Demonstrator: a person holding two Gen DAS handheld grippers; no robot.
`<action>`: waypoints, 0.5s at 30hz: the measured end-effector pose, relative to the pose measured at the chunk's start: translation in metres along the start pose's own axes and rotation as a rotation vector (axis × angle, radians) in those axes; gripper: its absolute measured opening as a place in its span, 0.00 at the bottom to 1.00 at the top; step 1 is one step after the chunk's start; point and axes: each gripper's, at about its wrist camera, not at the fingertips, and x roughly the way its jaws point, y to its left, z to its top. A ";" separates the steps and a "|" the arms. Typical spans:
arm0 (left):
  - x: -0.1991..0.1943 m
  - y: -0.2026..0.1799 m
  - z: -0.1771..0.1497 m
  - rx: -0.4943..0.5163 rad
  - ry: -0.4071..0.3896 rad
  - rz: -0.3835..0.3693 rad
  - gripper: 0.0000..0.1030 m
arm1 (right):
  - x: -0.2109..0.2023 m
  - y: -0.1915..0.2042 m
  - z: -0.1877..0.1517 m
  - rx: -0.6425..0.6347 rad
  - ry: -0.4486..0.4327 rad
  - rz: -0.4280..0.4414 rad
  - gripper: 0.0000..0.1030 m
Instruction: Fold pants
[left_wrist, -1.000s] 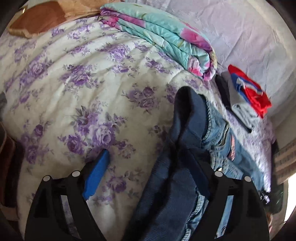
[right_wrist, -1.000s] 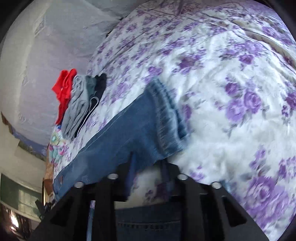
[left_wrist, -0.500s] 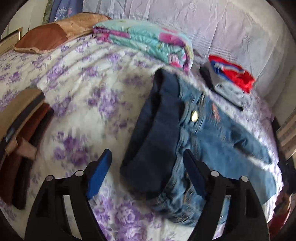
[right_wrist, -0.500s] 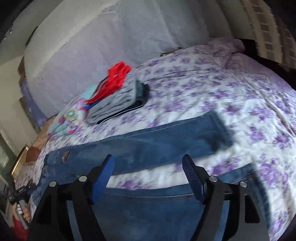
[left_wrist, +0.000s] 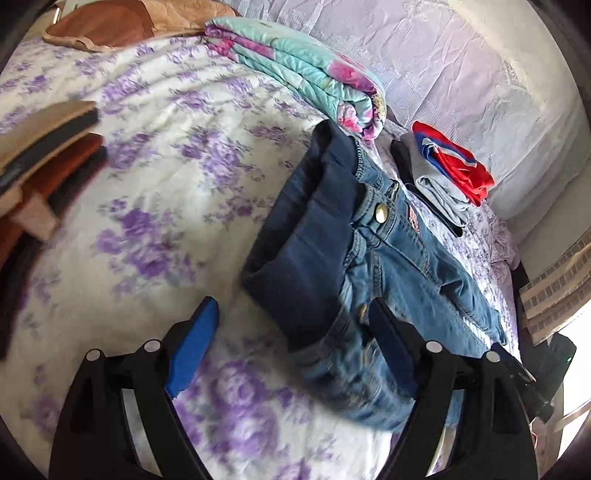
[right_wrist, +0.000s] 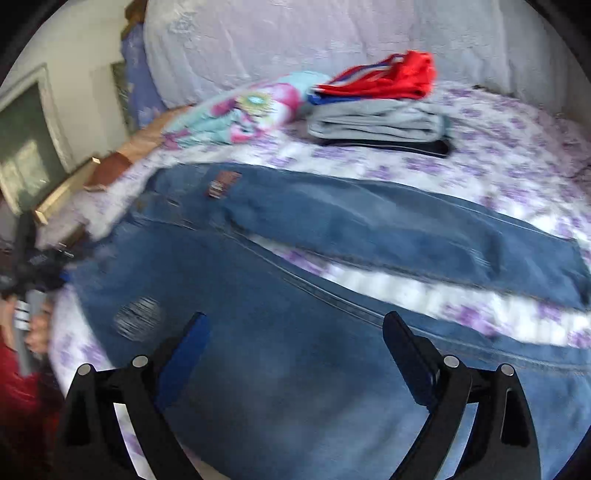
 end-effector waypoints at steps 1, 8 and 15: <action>0.003 -0.003 0.000 0.002 -0.001 -0.002 0.78 | 0.009 0.003 0.008 0.021 0.014 0.054 0.93; 0.013 -0.014 -0.003 0.038 0.003 -0.033 0.40 | 0.081 0.016 0.050 0.148 0.105 0.207 0.58; 0.002 0.008 -0.012 -0.017 0.017 -0.126 0.24 | 0.108 0.027 0.044 0.107 0.170 0.189 0.49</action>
